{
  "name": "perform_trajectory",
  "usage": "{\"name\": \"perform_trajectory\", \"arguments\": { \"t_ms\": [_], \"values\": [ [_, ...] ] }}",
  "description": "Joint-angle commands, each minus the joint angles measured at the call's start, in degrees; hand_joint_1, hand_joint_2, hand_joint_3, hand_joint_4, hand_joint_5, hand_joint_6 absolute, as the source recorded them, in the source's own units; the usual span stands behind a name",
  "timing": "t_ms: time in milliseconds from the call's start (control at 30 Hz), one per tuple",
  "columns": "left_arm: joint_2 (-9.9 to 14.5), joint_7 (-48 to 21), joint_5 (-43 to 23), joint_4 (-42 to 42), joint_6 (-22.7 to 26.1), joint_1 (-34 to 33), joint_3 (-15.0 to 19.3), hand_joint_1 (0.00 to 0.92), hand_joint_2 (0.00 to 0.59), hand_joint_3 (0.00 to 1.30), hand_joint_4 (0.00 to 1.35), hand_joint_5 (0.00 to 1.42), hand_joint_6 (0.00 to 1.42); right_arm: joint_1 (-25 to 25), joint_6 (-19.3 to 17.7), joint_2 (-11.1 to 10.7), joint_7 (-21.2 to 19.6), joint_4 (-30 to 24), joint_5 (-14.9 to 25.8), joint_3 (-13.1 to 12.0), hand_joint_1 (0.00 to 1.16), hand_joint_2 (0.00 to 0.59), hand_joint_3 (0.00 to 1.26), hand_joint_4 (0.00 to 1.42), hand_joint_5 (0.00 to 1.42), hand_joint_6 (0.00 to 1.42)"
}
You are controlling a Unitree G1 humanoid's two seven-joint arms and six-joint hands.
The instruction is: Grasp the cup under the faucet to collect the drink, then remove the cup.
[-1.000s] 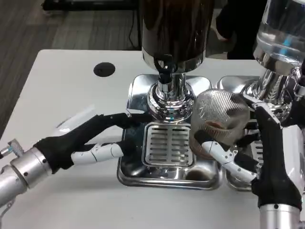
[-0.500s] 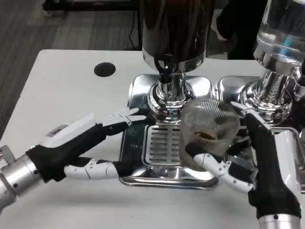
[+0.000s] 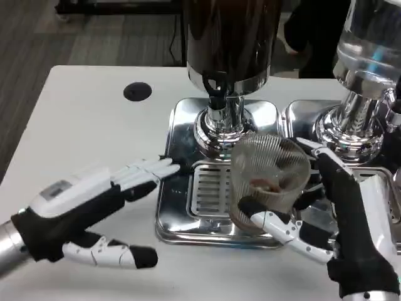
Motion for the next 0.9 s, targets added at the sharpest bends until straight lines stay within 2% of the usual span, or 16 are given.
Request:
{"name": "perform_trajectory", "arguments": {
  "t_ms": [33, 533, 900],
  "values": [
    [2.5, -0.6, -2.4, -1.2, -1.5, 1.5, -0.4, 0.000, 0.106, 0.07, 0.00, 0.00, 0.02, 0.8, -2.7, -0.2, 0.3, -3.0, 0.2, 0.7, 0.68, 0.235, 0.54, 0.61, 0.77, 0.81],
    [5.4, -2.7, -8.3, -5.3, -0.9, 5.5, -1.6, 0.000, 0.107, 0.08, 0.00, 0.00, 0.03, 4.8, -3.9, 0.0, 0.6, -5.9, 0.4, 2.2, 0.68, 0.236, 0.56, 0.62, 0.77, 0.81],
    [5.8, -4.4, -9.9, -6.7, -0.6, 6.7, -1.3, 0.000, 0.105, 0.09, 0.00, 0.00, 0.06, 6.6, -4.4, -0.1, 0.5, -7.3, 0.3, 1.9, 0.68, 0.236, 0.57, 0.63, 0.78, 0.81]
  ]
}}
